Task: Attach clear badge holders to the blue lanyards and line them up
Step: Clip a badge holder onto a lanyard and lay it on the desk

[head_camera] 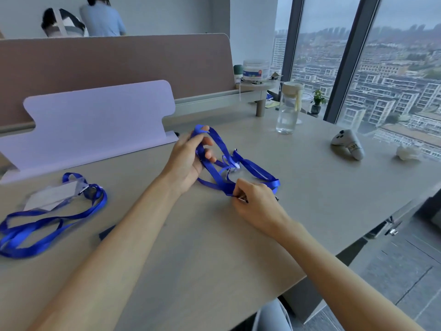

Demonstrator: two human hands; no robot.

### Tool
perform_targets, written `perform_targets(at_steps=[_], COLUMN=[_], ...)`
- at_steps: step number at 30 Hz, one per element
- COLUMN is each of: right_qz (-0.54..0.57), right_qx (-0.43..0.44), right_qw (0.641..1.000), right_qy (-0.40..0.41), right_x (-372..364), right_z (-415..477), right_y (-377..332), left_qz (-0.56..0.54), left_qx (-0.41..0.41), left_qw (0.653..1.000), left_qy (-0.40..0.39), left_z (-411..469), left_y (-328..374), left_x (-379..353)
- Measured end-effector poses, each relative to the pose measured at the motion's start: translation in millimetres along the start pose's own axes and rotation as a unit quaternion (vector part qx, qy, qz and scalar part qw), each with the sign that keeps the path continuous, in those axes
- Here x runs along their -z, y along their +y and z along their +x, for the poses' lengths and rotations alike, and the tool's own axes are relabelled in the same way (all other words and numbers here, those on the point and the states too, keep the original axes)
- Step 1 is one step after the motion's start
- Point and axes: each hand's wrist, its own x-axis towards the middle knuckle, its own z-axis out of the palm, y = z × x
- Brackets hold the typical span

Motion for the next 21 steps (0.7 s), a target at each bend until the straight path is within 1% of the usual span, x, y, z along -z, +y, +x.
perform_targets(at_steps=[4,8,9,10,12,14,18,21], right_qz=[-0.021,-0.027,-0.021,-0.006,0.039,0.091,0.181,0.242], right_qx=[-0.026,-0.023,-0.019,-0.016,-0.014,-0.008,0.014,0.032], right_qw=[0.999,0.999,0.999,0.999,0.998,0.995,0.983,0.969], right_qy=[0.029,0.04,0.045,0.048,0.045,0.03,-0.014,-0.044], right_x=[-6.8,-17.6,-22.0,-27.4,-40.9,-56.3,-87.5,-107.4], right_z=[8.8,20.9,23.2,25.4,29.2,33.1,40.1,39.4], right_y=[-9.7,-28.3,-36.2,-45.6,-67.8,-94.3,-148.2,-179.6], left_qz=[-0.007,-0.01,0.007,0.047,0.161,0.241,0.315,0.386], left_qx=[-0.009,-0.029,-0.04,-0.054,-0.072,-0.09,-0.141,-0.129], left_qw=[0.999,0.994,0.991,0.985,0.962,0.934,0.876,0.831], left_qy=[0.037,0.108,0.13,0.156,0.208,0.249,0.337,0.379], left_z=[-10.9,-28.6,-34.9,-42.5,-62.9,-87.6,-142.7,-185.8], left_y=[19.5,41.4,46.2,50.2,56.2,61.6,74.4,80.3], left_x=[21.3,62.7,76.3,90.3,116.1,138.4,186.5,222.3])
